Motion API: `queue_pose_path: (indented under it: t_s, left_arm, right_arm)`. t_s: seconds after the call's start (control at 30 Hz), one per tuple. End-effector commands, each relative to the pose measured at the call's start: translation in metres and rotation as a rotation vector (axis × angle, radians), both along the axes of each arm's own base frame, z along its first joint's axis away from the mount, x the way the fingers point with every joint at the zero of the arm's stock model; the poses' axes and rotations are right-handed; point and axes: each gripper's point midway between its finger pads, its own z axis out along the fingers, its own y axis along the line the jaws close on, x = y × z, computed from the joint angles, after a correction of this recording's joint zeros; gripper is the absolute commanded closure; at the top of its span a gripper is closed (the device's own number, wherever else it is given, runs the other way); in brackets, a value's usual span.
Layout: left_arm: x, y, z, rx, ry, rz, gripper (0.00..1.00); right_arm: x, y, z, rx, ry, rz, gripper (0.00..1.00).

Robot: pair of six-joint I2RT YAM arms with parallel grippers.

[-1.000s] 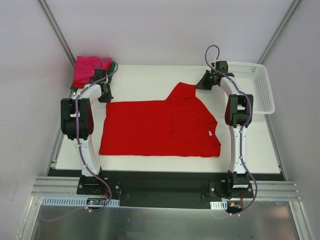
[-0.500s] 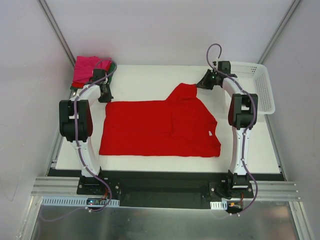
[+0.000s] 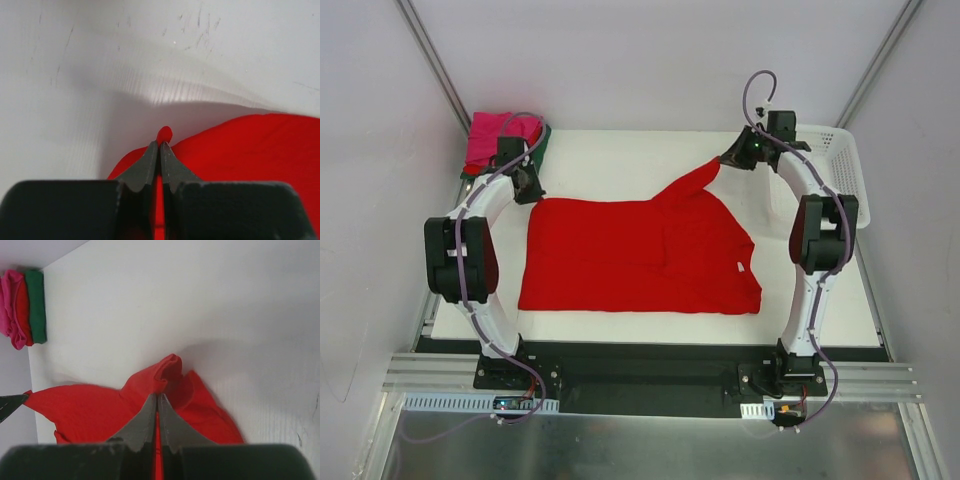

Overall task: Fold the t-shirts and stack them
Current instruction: Fold the other side of the tshirt into a rectangle

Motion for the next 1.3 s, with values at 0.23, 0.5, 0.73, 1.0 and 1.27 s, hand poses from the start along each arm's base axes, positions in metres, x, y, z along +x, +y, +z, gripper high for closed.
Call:
queue_pose_path:
  t_s: [0.23,0.5,0.73,1.0,1.27]
  left_arm:
    - [-0.037,-0.017,0.02,-0.123,-0.02,0.062,1.0]
    - [-0.061,-0.005,0.025,-0.087,-0.044,0.142,1.0]
    - [-0.079,0.009,0.027,-0.035,-0.064,0.22,1.0]
    - [-0.088,0.029,0.038,0.049,-0.107,0.278,1.0]
    - [-0.092,0.032,0.05,0.066,-0.143,0.282,1.0]
  right_arm:
    - [-0.051,-0.023,0.055,-0.08,-0.072,-0.067,0.99]
    - [-0.087,-0.033,0.071,-0.117,-0.067,-0.116,0.99]
    - [-0.116,-0.045,0.07,-0.158,-0.033,-0.172,0.99]
    - [-0.142,-0.057,0.073,-0.212,-0.023,-0.21,0.99]
    - [-0.166,-0.061,0.077,-0.235,-0.015,-0.215,0.99]
